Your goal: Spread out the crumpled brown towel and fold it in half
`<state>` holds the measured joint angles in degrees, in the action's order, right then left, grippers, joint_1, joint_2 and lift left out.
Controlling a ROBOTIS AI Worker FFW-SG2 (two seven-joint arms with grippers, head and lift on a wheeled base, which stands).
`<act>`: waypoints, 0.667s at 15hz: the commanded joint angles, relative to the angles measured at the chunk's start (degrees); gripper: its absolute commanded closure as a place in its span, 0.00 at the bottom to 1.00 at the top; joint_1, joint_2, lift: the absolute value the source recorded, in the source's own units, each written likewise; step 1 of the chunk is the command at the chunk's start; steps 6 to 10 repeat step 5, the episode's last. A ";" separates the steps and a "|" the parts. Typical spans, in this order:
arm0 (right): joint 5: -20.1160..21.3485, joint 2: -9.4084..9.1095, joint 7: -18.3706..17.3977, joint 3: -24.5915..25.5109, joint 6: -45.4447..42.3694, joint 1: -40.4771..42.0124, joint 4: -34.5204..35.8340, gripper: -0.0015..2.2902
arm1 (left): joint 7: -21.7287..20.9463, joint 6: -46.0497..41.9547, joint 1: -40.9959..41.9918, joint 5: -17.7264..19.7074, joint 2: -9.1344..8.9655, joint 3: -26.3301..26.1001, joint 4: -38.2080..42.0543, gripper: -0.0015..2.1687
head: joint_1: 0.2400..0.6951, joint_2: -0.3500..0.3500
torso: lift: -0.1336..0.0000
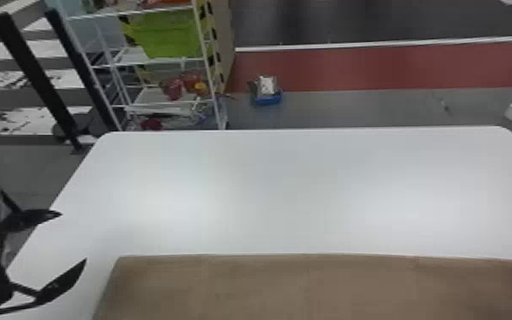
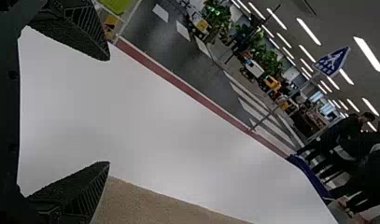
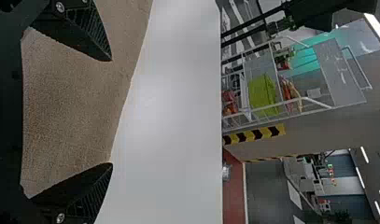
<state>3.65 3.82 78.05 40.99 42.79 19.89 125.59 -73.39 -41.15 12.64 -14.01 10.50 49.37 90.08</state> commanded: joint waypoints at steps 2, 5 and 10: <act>-0.13 -0.21 0.28 0.14 -1.17 0.67 0.01 0.04 | 0.09 -0.72 0.11 0.12 0.22 0.02 -0.17 0.05 | 1.00 0.70 | 0.00; -0.13 -0.21 0.28 0.05 -1.17 0.94 0.62 0.04 | 0.26 -1.60 0.11 0.21 0.49 -0.24 -0.34 0.05 | 1.00 0.70 | 0.00; -0.13 -0.21 0.28 0.05 -1.17 0.94 0.62 0.04 | 0.26 -1.60 0.11 0.21 0.49 -0.24 -0.34 0.05 | 1.00 0.70 | 0.00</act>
